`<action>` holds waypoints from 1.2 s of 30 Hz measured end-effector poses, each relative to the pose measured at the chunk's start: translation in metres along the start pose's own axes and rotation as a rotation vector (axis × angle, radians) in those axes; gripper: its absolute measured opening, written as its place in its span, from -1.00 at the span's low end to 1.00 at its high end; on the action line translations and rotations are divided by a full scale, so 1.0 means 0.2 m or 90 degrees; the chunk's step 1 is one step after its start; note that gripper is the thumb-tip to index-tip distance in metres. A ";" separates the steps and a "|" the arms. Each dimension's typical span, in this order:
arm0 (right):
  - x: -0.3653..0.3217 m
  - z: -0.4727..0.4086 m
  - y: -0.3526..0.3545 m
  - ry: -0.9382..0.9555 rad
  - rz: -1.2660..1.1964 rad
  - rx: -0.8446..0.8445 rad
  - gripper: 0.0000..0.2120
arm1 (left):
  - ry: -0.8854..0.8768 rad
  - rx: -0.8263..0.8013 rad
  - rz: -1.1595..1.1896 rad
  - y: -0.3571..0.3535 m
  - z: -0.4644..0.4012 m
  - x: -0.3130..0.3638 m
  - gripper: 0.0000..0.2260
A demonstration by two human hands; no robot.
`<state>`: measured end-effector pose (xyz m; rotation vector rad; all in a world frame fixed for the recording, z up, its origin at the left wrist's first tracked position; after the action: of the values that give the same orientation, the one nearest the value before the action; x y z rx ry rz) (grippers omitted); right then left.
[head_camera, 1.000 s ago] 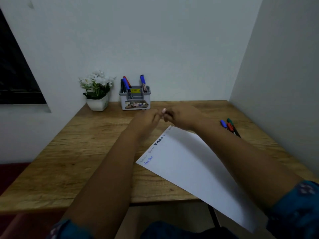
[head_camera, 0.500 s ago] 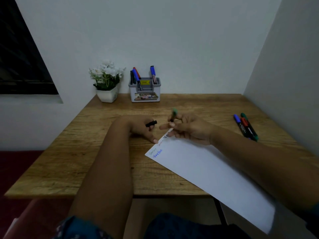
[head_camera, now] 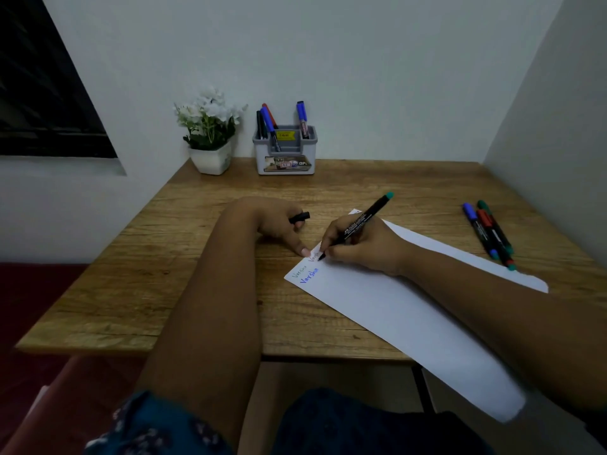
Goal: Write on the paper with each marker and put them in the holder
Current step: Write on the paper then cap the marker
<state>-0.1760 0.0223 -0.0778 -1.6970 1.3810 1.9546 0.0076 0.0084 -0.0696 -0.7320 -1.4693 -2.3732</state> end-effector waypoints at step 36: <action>0.00 0.00 0.02 -0.006 0.087 0.036 -0.91 | 0.005 0.003 -0.003 0.00 -0.02 -0.02 -0.60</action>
<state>-0.1792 0.0191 -0.0759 -1.6065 1.5718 1.9688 0.0107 0.0045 -0.0732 -0.7186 -1.4739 -2.3726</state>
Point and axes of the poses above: each hand's wrist, its own z-axis away from the middle knuckle, its own y-axis out of the back of the hand, x = y × z, the point moved 4 cm from there along -z, towards the middle knuckle, and after that the axes turned 6 degrees about -y, right-handed, at the moved point
